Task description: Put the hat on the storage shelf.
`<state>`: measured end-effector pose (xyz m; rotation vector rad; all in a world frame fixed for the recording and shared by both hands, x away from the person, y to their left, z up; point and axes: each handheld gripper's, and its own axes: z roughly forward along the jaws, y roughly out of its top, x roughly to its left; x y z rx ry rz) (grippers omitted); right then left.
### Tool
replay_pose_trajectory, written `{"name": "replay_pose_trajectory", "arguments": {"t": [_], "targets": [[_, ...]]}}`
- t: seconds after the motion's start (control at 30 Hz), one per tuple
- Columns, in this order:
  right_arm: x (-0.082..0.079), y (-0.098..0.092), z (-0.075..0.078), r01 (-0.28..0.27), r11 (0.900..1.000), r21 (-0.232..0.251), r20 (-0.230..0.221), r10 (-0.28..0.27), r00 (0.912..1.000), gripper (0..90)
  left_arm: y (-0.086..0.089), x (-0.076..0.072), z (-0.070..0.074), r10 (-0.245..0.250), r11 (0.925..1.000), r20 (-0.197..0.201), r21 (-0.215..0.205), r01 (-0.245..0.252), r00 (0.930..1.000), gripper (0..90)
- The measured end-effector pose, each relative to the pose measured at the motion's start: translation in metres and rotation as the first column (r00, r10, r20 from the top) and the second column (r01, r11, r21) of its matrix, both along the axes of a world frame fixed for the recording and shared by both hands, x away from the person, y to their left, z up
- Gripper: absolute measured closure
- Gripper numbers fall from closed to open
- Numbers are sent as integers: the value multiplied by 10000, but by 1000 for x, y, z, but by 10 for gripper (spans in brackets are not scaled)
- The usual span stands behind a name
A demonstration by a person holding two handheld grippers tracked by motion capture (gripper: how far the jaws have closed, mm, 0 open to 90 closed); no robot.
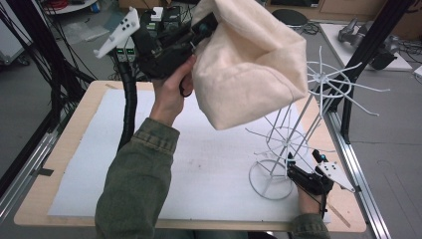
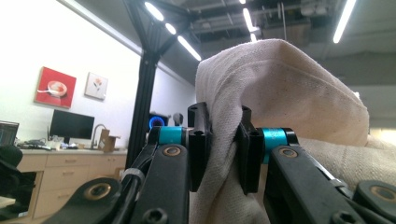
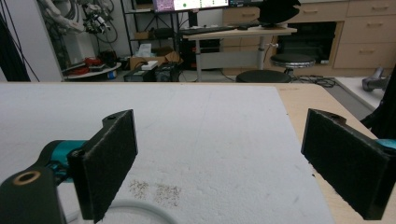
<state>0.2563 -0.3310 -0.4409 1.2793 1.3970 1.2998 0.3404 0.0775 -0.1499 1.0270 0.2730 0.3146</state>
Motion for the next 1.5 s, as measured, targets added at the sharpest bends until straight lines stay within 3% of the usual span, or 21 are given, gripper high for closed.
{"name": "replay_pose_trajectory", "arguments": {"t": [0.13,0.27,0.4,0.87,1.07,1.3,1.37,1.5], "targets": [[0,0,0,-37,10000,-19,-33,37,10000,95,2,1,-22,-72,9998,-182,-178,68,9998,781],[0,0,0,-10,10000,-26,-19,10,10000,95,2,5,-46,71,9999,-341,120,-67,9994,775],[0,0,0,-15,10000,-27,-23,15,10000,95,3,9,-60,57,9998,-504,205,-47,9987,771],[-1,0,0,14,10000,0,3,-14,10000,95,6,11,-70,-62,9995,-527,317,79,9986,768],[0,0,0,-1,10000,-34,10,1,10000,95,8,12,-76,-141,9975,-595,688,182,9981,755],[-1,1,1,37,10000,-47,86,-36,10000,95,11,16,-94,-216,9920,-953,1215,332,9952,729],[-1,1,1,42,10000,-58,119,-41,9999,95,12,16,-101,-455,9922,-1149,1103,583,9923,716],[-1,0,1,52,10000,-37,99,-51,9999,95,13,13,-106,-531,9908,-1163,1176,668,9918,701]]}}
